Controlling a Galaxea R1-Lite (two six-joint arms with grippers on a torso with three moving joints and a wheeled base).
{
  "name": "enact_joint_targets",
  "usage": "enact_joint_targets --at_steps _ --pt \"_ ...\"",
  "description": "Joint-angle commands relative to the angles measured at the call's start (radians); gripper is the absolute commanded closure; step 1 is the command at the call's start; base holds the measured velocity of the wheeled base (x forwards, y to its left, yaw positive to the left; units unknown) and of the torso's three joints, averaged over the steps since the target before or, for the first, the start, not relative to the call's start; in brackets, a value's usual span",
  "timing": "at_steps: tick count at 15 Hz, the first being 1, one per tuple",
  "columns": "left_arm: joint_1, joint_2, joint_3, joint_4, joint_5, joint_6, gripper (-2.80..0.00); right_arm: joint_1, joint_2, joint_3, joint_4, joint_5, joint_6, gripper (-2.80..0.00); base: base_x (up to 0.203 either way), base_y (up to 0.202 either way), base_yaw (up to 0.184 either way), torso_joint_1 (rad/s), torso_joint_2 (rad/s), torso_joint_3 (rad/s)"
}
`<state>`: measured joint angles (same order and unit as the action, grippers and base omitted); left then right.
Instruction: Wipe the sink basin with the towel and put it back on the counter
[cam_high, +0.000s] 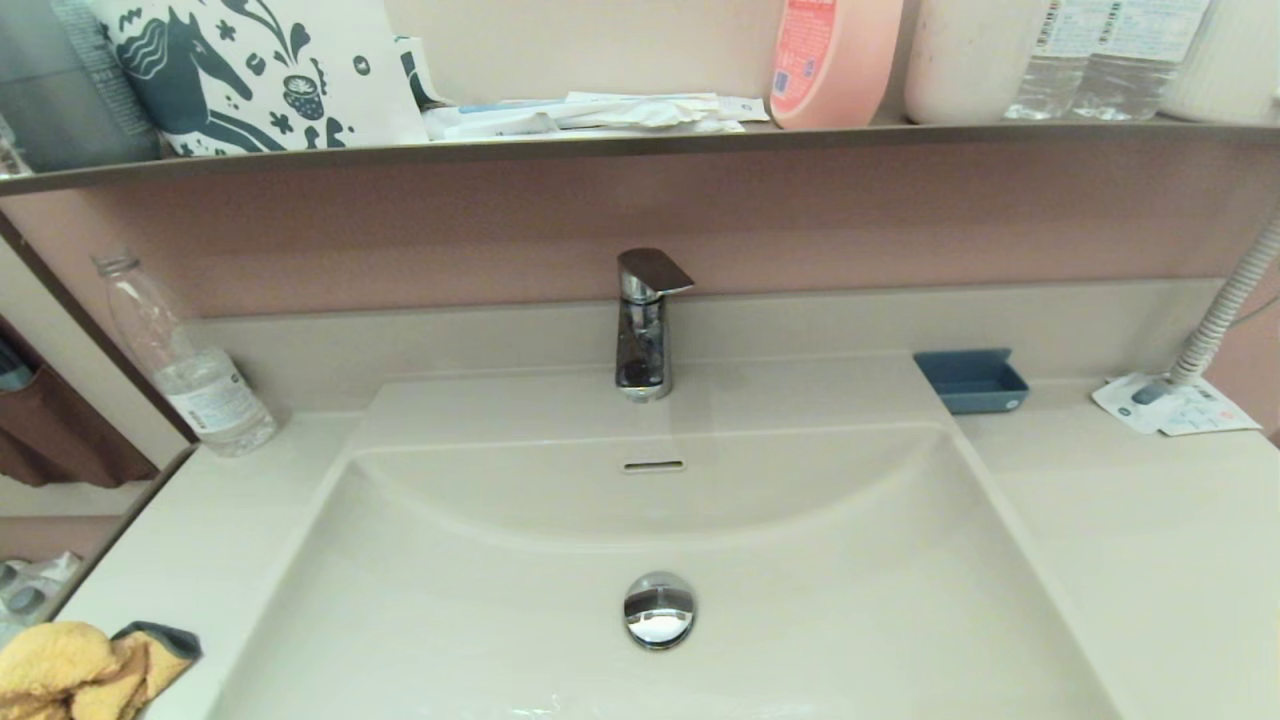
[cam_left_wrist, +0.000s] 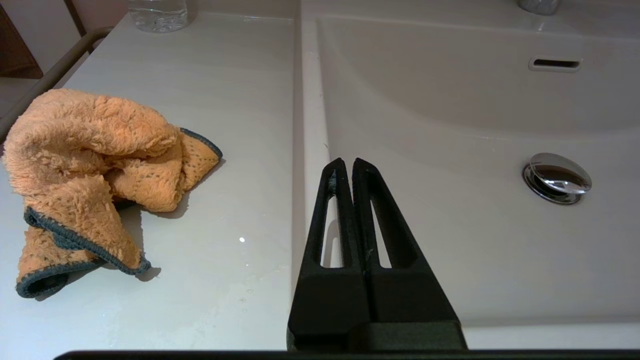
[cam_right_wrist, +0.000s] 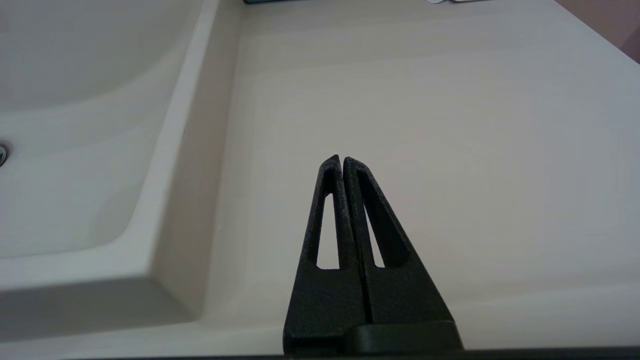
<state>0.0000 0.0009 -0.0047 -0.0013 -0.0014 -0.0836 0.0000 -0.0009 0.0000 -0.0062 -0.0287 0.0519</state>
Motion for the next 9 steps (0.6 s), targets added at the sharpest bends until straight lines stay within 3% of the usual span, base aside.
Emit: enact_joint_targets --at_steps 1,9 --pt "0.0 0.0 0.0 0.0 0.0 -0.002 0.0 0.0 0.001 0.0 0.0 0.0 0.0 0.0 0.0 0.0 0.0 0.0 0.0 0.0" --pt "0.0 0.001 0.0 0.0 0.0 -0.001 0.0 0.0 0.001 0.0 -0.001 -0.002 0.003 0.0 0.0 0.0 0.0 0.0 0.0 0.0"
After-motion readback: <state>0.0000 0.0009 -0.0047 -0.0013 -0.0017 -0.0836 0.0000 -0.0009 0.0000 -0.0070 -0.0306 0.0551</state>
